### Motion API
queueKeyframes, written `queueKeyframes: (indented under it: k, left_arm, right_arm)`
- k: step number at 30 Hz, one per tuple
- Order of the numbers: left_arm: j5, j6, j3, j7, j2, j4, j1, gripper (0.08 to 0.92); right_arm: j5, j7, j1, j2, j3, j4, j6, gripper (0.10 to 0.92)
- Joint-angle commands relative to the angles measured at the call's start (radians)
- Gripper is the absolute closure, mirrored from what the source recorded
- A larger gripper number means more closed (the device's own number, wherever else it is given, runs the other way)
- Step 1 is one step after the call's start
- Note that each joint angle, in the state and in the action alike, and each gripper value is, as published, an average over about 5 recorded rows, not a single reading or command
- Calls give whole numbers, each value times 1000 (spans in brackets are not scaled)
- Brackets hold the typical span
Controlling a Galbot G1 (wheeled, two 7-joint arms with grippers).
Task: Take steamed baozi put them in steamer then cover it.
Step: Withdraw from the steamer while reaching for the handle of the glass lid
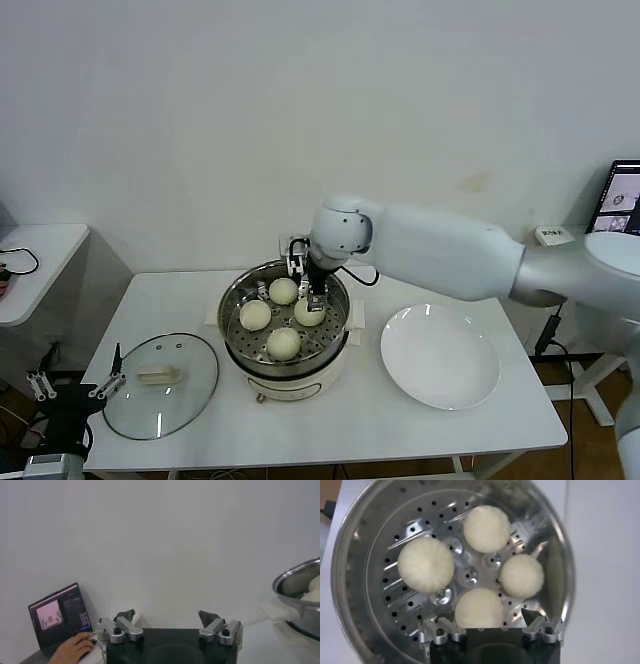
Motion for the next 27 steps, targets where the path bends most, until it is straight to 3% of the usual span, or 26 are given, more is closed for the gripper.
queueKeyframes:
  k: [1, 6, 11, 19, 27]
  left_arm:
    - [2, 1, 10, 2, -4, 4, -1, 177]
    - [13, 1, 22, 4, -6, 15, -6, 177]
    - [37, -1, 42, 12, -12, 18, -6, 177]
    - [93, -29, 69, 12, -11, 57, 9, 177]
    - [444, -112, 56, 10, 32, 188, -3, 177]
  right_arm:
    - [134, 434, -122, -242, 169, 245, 27, 203]
    - [149, 765, -479, -382, 456, 363, 179, 203]
    - [28, 864, -923, -413, 847, 389, 468, 203]
    - [-138, 797, -1489, -174, 1455, 432, 823, 203]
    - [-214, 630, -1795, 156, 1789, 454, 890, 203]
